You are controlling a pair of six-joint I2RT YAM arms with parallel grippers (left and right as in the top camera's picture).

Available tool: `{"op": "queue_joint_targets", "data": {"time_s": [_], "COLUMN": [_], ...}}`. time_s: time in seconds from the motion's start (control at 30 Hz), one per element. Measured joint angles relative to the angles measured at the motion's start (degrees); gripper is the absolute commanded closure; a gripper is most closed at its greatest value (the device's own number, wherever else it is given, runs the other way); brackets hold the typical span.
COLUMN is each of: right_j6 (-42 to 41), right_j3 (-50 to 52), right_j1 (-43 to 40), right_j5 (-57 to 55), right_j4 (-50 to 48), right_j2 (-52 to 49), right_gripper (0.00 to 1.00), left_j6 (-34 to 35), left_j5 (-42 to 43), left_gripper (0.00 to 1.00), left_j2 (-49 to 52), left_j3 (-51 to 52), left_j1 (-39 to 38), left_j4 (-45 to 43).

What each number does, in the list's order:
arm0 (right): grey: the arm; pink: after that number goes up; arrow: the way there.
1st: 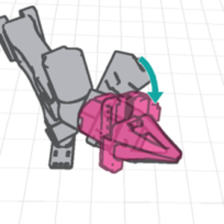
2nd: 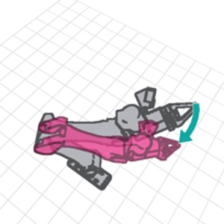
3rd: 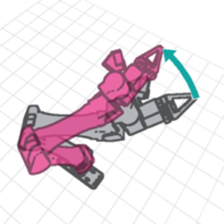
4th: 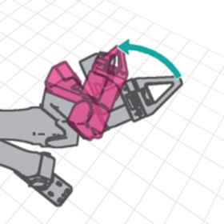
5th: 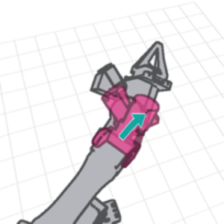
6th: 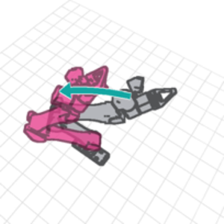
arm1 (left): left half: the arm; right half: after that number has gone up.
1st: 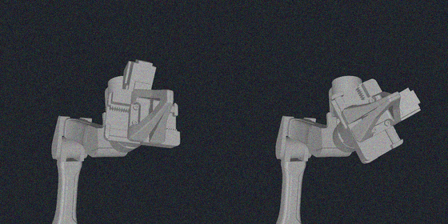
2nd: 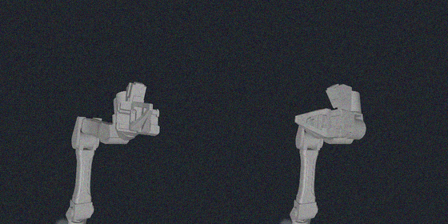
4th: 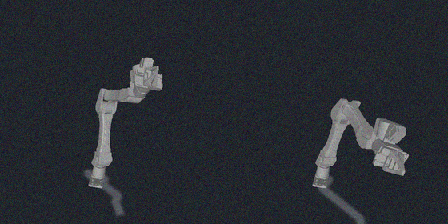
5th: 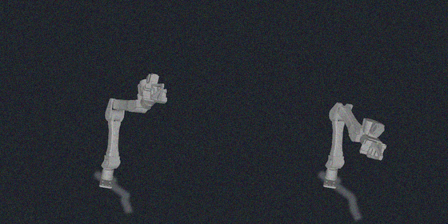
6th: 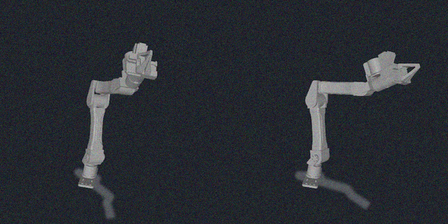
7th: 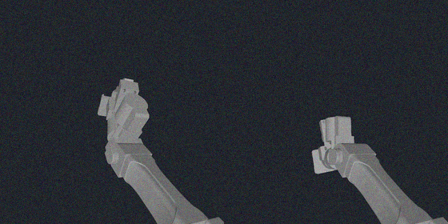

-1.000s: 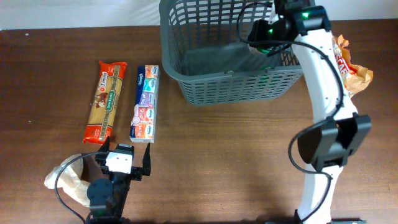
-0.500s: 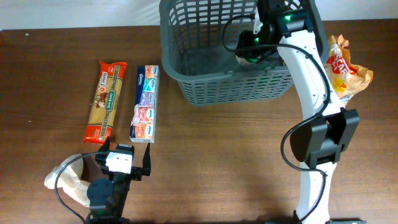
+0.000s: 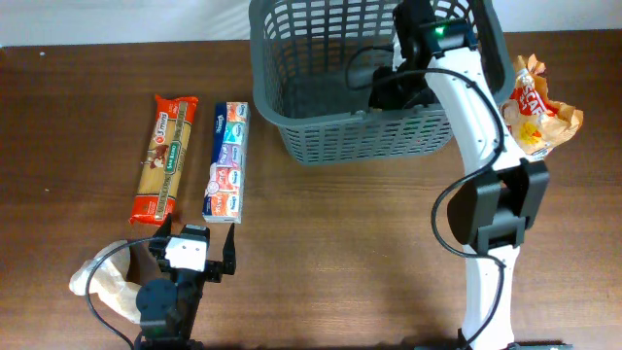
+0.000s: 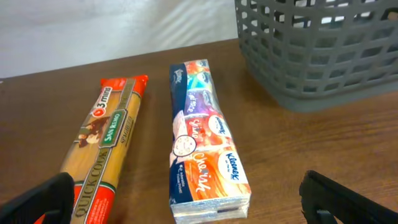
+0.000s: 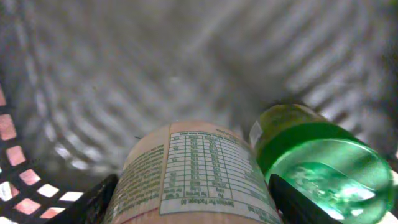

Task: Pack container
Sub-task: 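Lower the jar into the basket beside the first and open the right gripper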

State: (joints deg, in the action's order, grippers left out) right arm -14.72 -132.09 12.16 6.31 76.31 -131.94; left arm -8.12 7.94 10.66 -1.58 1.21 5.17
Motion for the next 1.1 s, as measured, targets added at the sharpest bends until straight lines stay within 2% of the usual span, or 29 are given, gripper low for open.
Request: {"op": "queue_joint_targets", "data": {"time_s": [0.63,0.87,1.0,1.1], "right_j6": [0.4,0.4,0.9,1.5], "right_j3": [0.1,0.2,0.2,0.2], "right_j1": [1.4,1.4,1.4,1.4], "right_j5": [0.0,0.0,0.0,0.0], "right_j4": [3.2,3.9,3.9,3.9], "right_j2": [-1.8,-2.5,-2.5,-2.5], "right_gripper": [0.94,0.7,0.6,0.57], "left_j6": [0.0,0.0,0.0,0.0], "left_j5": [0.0,0.0,0.0,0.0], "left_gripper": [0.01,0.01,0.01,0.01], "left_j2": [1.2,1.2,1.2,1.2], "left_j3": [0.0,0.0,0.0,0.0], "left_j1": [0.0,0.0,0.0,0.0], "left_j4": [0.0,0.0,0.0,0.0]}}
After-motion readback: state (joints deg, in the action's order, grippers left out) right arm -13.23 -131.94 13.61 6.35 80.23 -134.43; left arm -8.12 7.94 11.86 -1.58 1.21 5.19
